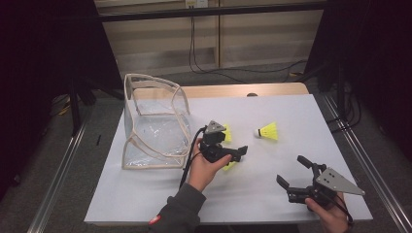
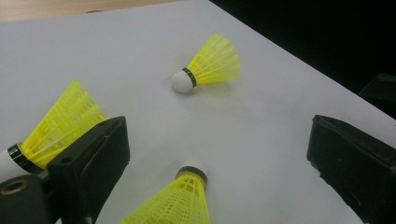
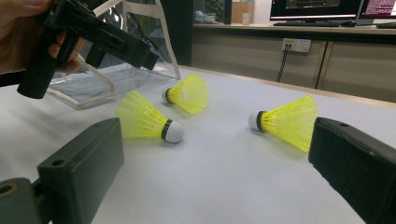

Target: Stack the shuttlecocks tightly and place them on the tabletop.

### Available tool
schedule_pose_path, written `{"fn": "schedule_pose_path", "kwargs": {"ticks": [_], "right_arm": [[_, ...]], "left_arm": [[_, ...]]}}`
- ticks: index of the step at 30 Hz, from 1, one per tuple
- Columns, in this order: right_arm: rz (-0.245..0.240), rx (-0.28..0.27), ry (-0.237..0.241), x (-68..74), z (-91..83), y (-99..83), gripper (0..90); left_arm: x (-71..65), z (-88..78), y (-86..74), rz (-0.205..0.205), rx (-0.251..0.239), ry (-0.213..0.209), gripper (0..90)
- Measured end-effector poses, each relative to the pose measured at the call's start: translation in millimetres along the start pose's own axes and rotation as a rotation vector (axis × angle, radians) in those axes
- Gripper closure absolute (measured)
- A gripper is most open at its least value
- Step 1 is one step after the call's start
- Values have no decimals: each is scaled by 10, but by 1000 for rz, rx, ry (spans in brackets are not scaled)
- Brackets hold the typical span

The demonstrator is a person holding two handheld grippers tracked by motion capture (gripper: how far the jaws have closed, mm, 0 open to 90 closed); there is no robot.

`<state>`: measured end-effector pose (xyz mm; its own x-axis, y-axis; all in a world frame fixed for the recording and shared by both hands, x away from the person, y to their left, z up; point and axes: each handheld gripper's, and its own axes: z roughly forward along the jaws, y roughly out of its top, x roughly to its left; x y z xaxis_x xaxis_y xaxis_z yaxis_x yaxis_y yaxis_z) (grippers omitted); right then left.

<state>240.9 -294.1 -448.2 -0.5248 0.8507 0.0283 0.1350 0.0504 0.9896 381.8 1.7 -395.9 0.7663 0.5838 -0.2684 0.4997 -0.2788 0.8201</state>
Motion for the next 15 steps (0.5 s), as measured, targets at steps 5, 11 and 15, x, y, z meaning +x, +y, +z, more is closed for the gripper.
{"fn": "schedule_pose_path", "kwargs": {"ticks": [5,11,15], "right_arm": [[-1,0,-1,0,2,-1,27],[-1,1,-1,0,1,-2,27],[-1,2,0,1,3,-2,28]], "left_arm": [[-11,-36,-49,12,2,-12,59],[-31,-93,-114,21,0,-24,58],[-44,-135,-162,26,4,-40,57]]}}
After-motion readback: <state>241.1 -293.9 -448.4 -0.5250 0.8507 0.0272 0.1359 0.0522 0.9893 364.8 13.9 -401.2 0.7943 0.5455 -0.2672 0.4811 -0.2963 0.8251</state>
